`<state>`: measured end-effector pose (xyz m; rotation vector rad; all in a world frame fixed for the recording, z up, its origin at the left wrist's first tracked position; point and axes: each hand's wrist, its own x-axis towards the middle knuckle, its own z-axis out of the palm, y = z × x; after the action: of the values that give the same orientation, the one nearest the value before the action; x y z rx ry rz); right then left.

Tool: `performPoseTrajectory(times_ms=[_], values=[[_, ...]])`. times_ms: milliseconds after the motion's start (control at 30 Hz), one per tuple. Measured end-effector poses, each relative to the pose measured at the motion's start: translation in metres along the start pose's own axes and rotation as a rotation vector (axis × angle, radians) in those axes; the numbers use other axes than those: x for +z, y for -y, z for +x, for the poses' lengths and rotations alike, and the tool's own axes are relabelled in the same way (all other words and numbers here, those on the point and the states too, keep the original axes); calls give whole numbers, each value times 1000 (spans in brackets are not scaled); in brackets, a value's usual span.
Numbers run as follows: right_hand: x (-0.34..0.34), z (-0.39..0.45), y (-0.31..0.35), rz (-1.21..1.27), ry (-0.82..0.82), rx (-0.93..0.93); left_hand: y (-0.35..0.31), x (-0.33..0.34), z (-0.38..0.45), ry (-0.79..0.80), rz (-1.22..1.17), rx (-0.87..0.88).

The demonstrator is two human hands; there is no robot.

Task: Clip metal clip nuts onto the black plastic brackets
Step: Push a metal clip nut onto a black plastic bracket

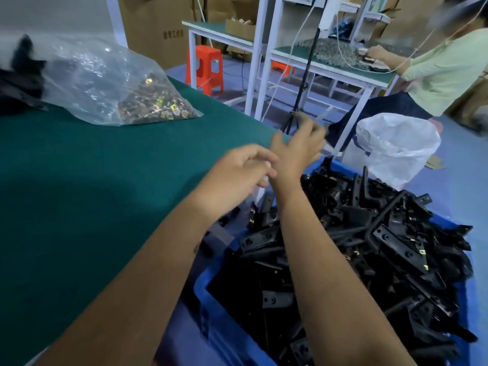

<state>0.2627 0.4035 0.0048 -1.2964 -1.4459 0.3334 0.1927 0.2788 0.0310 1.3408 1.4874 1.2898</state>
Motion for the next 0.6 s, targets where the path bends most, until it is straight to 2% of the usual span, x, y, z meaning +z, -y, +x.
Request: performPoseTrajectory(times_ms=[167,333,600], values=[[51,-60,100,210,252,-253,-5,-85,-29,-455,-141,136],[100,-131,172,267,561,-404,27,-176,-76,-868,-68,78],[161,-242,239,284,996,-555,73,-266,-159,-1164,-7,-48]])
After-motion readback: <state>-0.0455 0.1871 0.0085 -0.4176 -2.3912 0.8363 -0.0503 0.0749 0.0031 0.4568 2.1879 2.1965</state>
